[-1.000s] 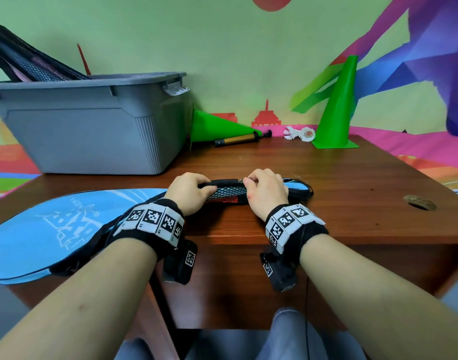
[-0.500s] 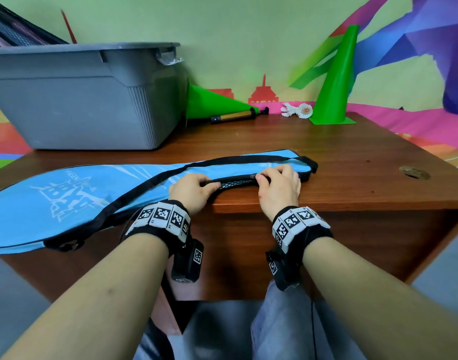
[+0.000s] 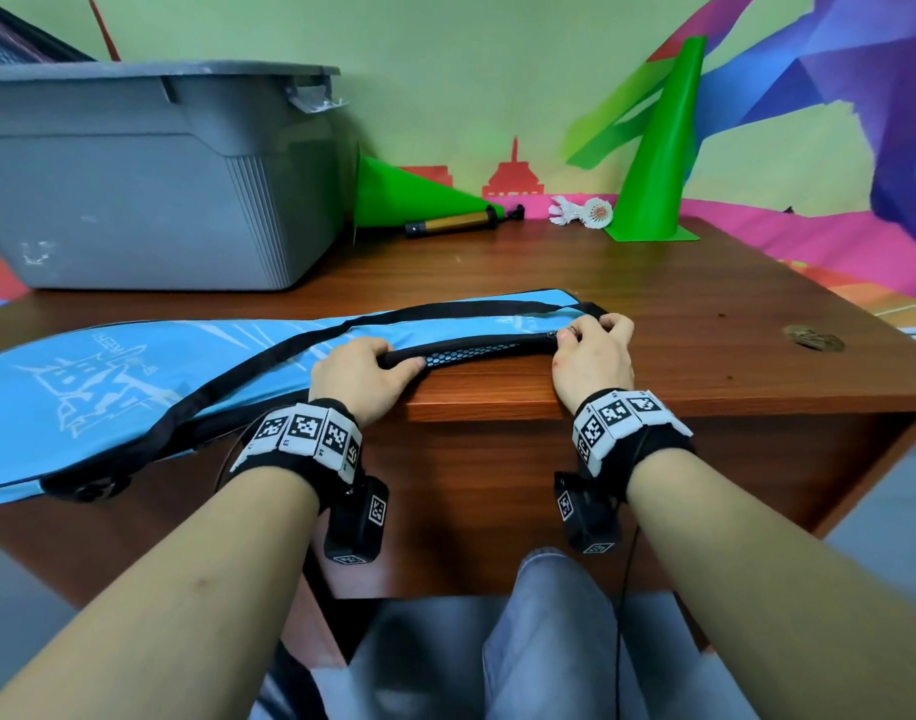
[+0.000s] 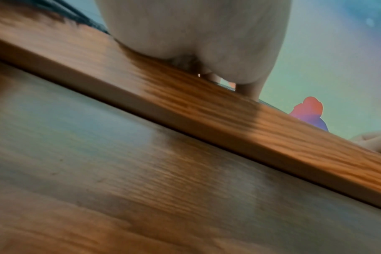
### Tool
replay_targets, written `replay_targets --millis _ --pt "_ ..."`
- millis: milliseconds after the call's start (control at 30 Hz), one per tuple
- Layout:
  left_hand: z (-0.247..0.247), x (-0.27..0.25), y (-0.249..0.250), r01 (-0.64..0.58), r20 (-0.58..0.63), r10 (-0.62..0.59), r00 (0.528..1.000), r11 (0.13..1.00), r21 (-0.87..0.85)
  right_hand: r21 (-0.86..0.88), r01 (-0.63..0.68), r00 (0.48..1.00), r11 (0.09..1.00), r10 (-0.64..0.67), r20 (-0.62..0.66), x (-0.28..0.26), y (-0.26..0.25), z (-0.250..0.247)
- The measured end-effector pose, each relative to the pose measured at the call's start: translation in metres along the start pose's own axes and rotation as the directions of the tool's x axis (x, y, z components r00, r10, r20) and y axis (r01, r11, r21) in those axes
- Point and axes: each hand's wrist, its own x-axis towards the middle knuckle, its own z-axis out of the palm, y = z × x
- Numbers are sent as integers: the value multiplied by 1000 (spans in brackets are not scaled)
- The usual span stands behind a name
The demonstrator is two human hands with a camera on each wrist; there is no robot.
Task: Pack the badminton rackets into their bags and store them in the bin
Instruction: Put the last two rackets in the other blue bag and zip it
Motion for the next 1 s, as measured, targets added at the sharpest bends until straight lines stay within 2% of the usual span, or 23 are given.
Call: replay_targets --millis 133,233,367,467,533,700,867,1000 --pt "0 -1 6 21 -1 -21 1000 1000 18 85 -31 999 996 32 -6 2 0 -3" --pt "7 -4 25 10 -9 -9 1000 993 119 151 -68 998 986 70 -8 5 1 -5" --pt "29 -10 69 -115 -29 124 992 970 216 160 -67 998 985 67 6 7 5 -11" --pt "39 -8 100 -248 -35 262 964 942 226 158 -61 998 986 57 27 5 5 -14" --pt "46 -4 111 -293 -28 302 953 941 172 169 -55 998 984 51 26 4 6 -17" --pt "54 1 100 -256 -67 251 966 962 -90 226 -47 999 973 40 34 6 8 -23" --pt "52 -4 101 -212 -104 198 975 965 -151 232 2 1000 973 3 -21 19 14 -25" --pt "50 -4 98 -165 -117 143 983 965 -203 297 -10 998 955 28 -56 27 13 -25"
